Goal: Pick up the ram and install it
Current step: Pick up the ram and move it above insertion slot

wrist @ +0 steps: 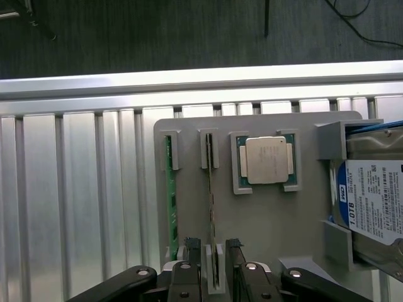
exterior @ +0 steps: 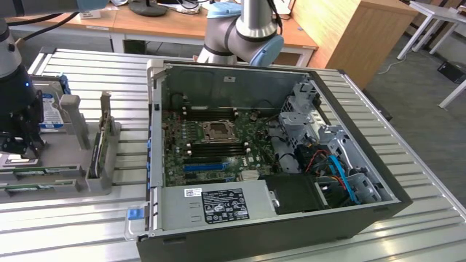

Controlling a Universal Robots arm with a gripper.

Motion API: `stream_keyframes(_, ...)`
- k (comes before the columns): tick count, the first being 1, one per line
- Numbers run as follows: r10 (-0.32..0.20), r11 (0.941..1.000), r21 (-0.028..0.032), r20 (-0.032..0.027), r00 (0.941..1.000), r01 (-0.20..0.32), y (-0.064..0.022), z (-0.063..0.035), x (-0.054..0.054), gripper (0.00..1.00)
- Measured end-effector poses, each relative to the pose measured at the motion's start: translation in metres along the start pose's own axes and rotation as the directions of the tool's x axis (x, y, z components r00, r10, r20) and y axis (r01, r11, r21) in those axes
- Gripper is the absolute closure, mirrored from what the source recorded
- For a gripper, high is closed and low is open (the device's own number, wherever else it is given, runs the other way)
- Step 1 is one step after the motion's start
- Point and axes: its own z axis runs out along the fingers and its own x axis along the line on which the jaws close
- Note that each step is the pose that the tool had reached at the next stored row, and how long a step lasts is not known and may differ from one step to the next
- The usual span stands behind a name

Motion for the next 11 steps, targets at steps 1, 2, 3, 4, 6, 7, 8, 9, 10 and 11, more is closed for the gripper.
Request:
stream_keyframes(1, 0.000, 1.0000, 0.0000, 0.0000, 1.0000, 0.000, 0.0000, 0.0005, 0.0000, 0.70)
stream_keyframes(2, 0.000, 1.0000, 0.0001, 0.0000, 1.0000, 0.000, -0.0001, 0.0010, 0.0000, 0.70)
stream_keyframes(3, 0.000, 1.0000, 0.0000, 0.0000, 1.0000, 0.000, -0.0001, 0.0014, 0.0000, 0.70)
stream_keyframes(4, 0.000, 1.0000, 0.0001, 0.0000, 1.0000, 0.000, -0.0001, 0.0019, 0.0000, 0.70)
stream_keyframes(6, 0.000, 1.0000, 0.0000, 0.0000, 1.0000, 0.000, -0.0001, 0.0028, 0.0000, 0.70)
stream_keyframes(7, 0.000, 1.0000, 0.0001, 0.0000, 1.0000, 0.000, -0.0001, 0.0033, 0.0000, 0.70)
stream_keyframes(8, 0.000, 1.0000, 0.0000, 0.0000, 1.0000, 0.000, -0.0002, 0.0038, 0.0001, 0.70)
stream_keyframes(9, 0.000, 1.0000, 0.0001, 0.0000, 1.0000, 0.000, -0.0002, 0.0043, 0.0001, 0.70)
stream_keyframes(10, 0.000, 1.0000, 0.0001, 0.0000, 1.0000, 0.000, -0.0002, 0.0048, 0.0001, 0.70)
stream_keyframes(11, 0.000, 1.0000, 0.0000, -0.0001, 1.0000, 0.000, -0.0002, 0.0053, 0.0001, 0.70)
